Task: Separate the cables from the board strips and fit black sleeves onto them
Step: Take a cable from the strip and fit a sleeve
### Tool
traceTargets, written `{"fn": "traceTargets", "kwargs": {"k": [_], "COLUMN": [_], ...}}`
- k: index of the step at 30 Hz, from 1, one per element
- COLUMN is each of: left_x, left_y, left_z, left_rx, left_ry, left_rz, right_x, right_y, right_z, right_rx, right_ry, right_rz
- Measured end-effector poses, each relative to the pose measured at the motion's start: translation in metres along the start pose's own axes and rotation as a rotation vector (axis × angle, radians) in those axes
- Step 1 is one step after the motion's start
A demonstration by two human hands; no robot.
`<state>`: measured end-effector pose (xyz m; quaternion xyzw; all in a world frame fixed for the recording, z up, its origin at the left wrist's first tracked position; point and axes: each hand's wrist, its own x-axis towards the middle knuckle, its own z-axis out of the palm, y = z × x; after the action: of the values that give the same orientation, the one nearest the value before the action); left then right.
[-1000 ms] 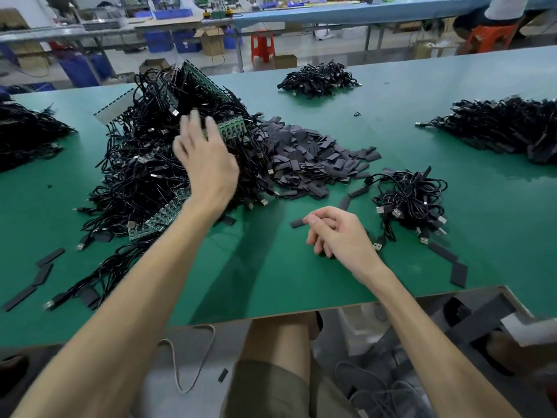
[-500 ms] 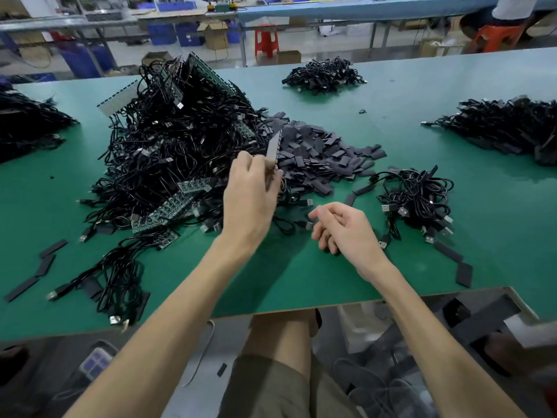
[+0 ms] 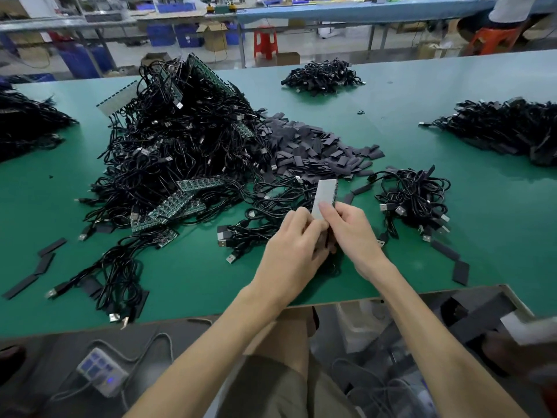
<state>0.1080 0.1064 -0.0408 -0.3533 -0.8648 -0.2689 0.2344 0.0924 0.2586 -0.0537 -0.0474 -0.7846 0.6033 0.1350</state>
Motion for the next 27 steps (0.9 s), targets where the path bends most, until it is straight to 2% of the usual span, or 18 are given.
{"fn": "traceTargets", "kwargs": {"k": [3, 5, 9, 13, 21, 27], "left_x": [-0.002, -0.004, -0.003, -0.003, -0.006, -0.007], "left_y": [-0.009, -0.014, -0.017, -0.023, -0.023, -0.022], "left_z": [-0.006, -0.008, -0.01, -0.011, -0.011, -0.009], "left_rx": [-0.111, -0.144, -0.067, 0.053, 0.074, 0.113], "left_ry": [-0.086, -0.078, 0.02, 0.035, 0.113, 0.11], "left_rz": [-0.002, -0.018, 0.036, 0.173, 0.202, 0.263], "right_x": [0.001, 0.001, 0.001, 0.001, 0.001, 0.0], "right_y": [0.001, 0.003, 0.004, 0.006, 0.006, 0.004], "right_z": [0.0, 0.0, -0.002, -0.001, -0.001, 0.001], "right_rx": [-0.007, 0.005, 0.028, 0.02, 0.007, -0.006], "right_ry": [0.012, -0.007, 0.007, 0.019, -0.009, -0.064], "right_rz": [-0.009, -0.014, -0.007, -0.005, 0.02, -0.008]}}
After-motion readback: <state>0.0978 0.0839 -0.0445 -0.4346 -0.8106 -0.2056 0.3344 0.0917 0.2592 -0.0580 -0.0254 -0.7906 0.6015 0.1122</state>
